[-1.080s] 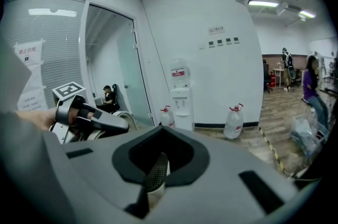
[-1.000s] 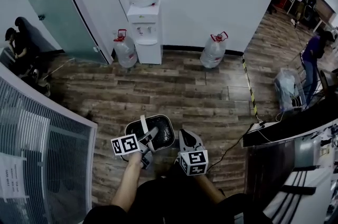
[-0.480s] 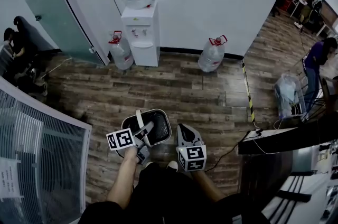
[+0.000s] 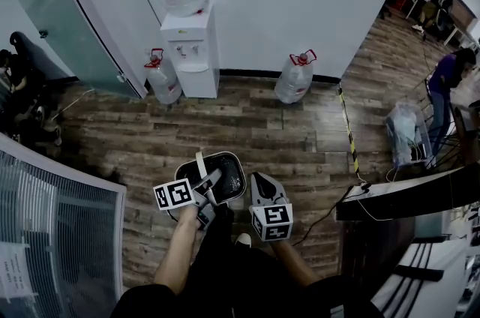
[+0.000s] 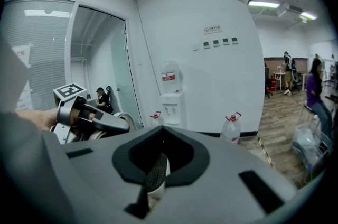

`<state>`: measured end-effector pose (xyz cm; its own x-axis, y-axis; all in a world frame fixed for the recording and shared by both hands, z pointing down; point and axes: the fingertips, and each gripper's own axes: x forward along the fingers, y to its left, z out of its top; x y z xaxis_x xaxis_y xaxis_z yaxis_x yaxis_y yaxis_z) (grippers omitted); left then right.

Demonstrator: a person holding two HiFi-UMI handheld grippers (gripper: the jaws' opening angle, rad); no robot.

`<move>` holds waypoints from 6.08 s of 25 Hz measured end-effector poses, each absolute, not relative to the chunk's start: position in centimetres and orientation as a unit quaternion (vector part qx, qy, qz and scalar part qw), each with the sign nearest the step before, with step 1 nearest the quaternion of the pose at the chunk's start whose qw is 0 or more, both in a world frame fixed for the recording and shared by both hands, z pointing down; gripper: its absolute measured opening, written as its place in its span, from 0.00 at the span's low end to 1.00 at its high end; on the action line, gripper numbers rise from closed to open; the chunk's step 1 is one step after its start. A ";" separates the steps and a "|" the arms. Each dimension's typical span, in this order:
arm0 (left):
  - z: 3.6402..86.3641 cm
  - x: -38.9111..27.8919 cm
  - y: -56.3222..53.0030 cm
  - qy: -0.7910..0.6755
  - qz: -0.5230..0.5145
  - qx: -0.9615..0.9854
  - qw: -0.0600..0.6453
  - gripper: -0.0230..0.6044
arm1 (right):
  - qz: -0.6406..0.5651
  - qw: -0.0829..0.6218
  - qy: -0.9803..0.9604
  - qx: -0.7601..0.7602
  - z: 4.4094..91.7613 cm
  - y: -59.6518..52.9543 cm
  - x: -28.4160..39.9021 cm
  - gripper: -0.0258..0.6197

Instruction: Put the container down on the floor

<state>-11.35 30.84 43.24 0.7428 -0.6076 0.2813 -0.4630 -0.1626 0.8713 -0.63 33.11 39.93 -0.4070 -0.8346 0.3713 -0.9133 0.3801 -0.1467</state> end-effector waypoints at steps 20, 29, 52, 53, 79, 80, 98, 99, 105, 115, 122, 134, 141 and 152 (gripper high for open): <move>44.3 -13.8 14.6 -0.297 -0.039 0.773 0.559 0.06 | 0.169 0.143 -0.793 0.567 40.9 18.1 -5.1 0.06; 44.5 -16.1 9.4 -0.293 -0.035 0.776 0.558 0.06 | 0.167 0.135 -0.785 0.581 40.5 13.0 -7.3 0.06; 46.4 -13.3 -2.1 -0.308 -0.023 0.763 0.568 0.06 | 0.188 0.128 -0.794 0.564 42.2 0.4 -4.8 0.06; 46.4 -13.0 -2.9 -0.310 -0.024 0.762 0.568 0.06 | 0.189 0.128 -0.794 0.563 42.2 -0.5 -4.4 0.06; 45.9 -5.7 -18.1 -0.356 -0.040 0.749 0.558 0.06 | 0.196 0.147 -0.822 0.514 43.3 -15.4 4.7 0.06; 45.9 -5.6 -18.4 -0.355 -0.039 0.750 0.557 0.06 | 0.197 0.148 -0.822 0.513 43.4 -15.7 4.7 0.06; 48.4 -3.7 -29.2 -0.330 -0.031 0.758 0.562 0.06 | 0.199 0.167 -0.816 0.516 45.4 -25.4 4.8 0.06; 48.7 -3.4 -30.0 -0.326 -0.029 0.758 0.563 0.06 | 0.201 0.167 -0.814 0.519 45.6 -26.2 4.9 0.06; 50.2 -2.4 -34.8 -0.312 -0.015 0.759 0.571 0.06 | 0.214 0.171 -0.803 0.529 46.5 -30.7 5.6 0.06; 51.5 -1.6 -40.5 -0.296 0.018 0.761 0.577 0.06 | 0.236 0.188 -0.786 0.540 47.8 -36.1 6.7 0.06; 52.6 -1.2 -43.3 -0.280 0.038 0.763 0.581 0.06 | 0.238 0.191 -0.771 0.558 47.7 -40.5 6.8 0.06; 53.4 0.3 -47.8 -0.255 0.057 0.767 0.586 0.06 | 0.234 0.186 -0.765 0.571 46.6 -45.0 7.5 0.06; 53.8 1.1 -49.9 -0.261 0.056 0.766 0.585 0.06 | 0.234 0.182 -0.780 0.550 46.5 -47.8 8.2 0.06; 55.1 2.6 -53.9 -0.307 0.067 0.750 0.582 0.06 | 0.219 0.193 -0.821 0.491 47.2 -52.3 10.2 0.06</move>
<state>2.62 -53.88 55.13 0.8020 -0.3824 0.4588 -0.5392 -0.1332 0.8316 10.15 -52.31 47.18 -0.4425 -0.7219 0.5321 -0.8910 0.4211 -0.1697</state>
